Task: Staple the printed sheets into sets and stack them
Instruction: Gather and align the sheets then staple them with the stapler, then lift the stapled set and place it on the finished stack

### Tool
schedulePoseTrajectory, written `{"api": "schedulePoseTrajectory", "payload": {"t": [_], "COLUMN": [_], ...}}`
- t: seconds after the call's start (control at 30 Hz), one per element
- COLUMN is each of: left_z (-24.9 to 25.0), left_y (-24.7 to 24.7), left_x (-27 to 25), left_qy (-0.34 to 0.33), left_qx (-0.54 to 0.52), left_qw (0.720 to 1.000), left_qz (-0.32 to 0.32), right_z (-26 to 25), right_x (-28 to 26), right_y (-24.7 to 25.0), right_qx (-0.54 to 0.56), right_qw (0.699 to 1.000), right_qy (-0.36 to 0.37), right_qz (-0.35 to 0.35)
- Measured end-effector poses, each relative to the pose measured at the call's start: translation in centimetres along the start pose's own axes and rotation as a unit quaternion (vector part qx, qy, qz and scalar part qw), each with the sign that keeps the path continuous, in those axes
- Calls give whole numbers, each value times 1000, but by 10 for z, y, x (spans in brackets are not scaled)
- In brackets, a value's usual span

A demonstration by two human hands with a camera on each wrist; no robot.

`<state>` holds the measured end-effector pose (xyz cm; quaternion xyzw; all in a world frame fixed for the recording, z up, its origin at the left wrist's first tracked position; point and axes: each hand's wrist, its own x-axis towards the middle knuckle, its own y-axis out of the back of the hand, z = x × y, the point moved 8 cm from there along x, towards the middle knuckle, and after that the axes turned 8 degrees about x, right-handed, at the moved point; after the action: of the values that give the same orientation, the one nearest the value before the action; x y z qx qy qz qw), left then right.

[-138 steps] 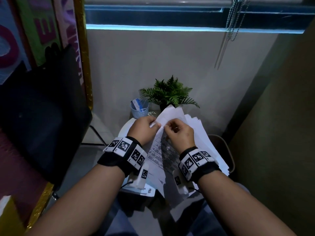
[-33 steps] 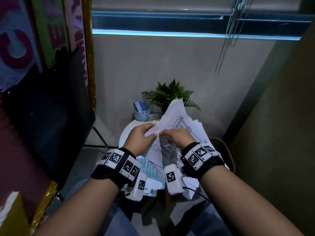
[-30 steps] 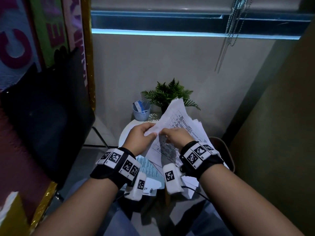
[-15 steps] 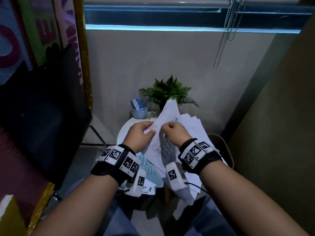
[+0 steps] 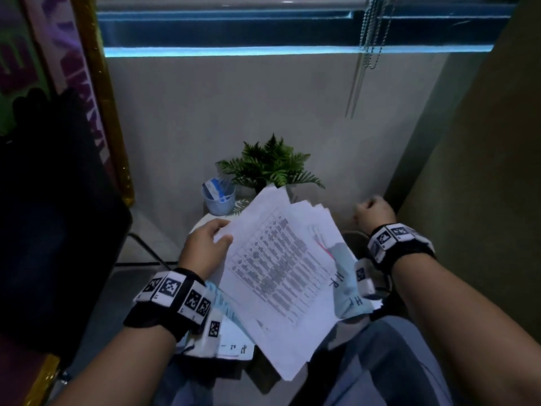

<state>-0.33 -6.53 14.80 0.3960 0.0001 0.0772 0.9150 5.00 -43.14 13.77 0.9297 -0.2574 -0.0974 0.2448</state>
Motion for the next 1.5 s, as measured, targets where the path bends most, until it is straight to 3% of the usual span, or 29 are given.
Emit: {"api": "schedulePoseTrajectory", "payload": {"t": [0.1, 0.2, 0.33, 0.43, 0.53, 0.6, 0.7, 0.77, 0.87, 0.97, 1.03, 1.13, 1.2, 1.33, 1.4, 1.5], "left_z": [7, 13, 24, 33, 51, 66, 80, 83, 64, 23, 8, 5, 11, 16, 11, -11], "left_y": [5, 7, 13, 21, 30, 39, 60, 77, 94, 59, 39, 43, 52, 58, 43, 7], "left_x": [3, 8, 17, 20, 19, 15, 6, 2, -2, 3, 3, -3, -10, -20, -19, -16], "left_qy": [0, -2, -17, -34, -85, -134, -196, -212, -160, 2, 29, 23, -9, -16, -8, 32], "left_qx": [27, 27, 4, -48, -66, -67, -52, -87, -201, -300, -310, -247, -242, -230, -236, -200], "left_qw": [999, 999, 999, 998, 994, 989, 979, 972, 960, 954, 950, 967, 963, 957, 962, 978], "left_qz": [22, 21, 27, 28, -3, -21, -4, 44, 114, 0, -39, 63, 122, 177, 136, 41], "right_z": [10, 34, 25, -11, -43, -63, -83, -90, -94, -93, -96, -101, -104, -99, -85, -64], "right_x": [42, 85, 66, 17, -40, -67, -79, -80, -85, -91, -96, -107, -115, -125, -130, -142], "right_y": [24, 26, 11, -22, -55, -68, -70, -62, -51, -46, -43, -40, -37, -44, -55, -76], "right_qx": [-24, -28, -4, 50, 15, 62, 206, 268, 325, 351, 368, 403, 412, 406, 398, 314], "right_qw": [998, 999, 1000, 984, 942, 922, 913, 908, 893, 887, 883, 879, 882, 889, 894, 923], "right_qy": [-9, -36, 2, 86, 144, 146, 120, 119, 117, 112, 122, 141, 156, 176, 165, 135], "right_qz": [49, 24, -15, -145, -303, -352, -330, -301, -289, -280, -264, -214, -165, -115, -123, -176]}}
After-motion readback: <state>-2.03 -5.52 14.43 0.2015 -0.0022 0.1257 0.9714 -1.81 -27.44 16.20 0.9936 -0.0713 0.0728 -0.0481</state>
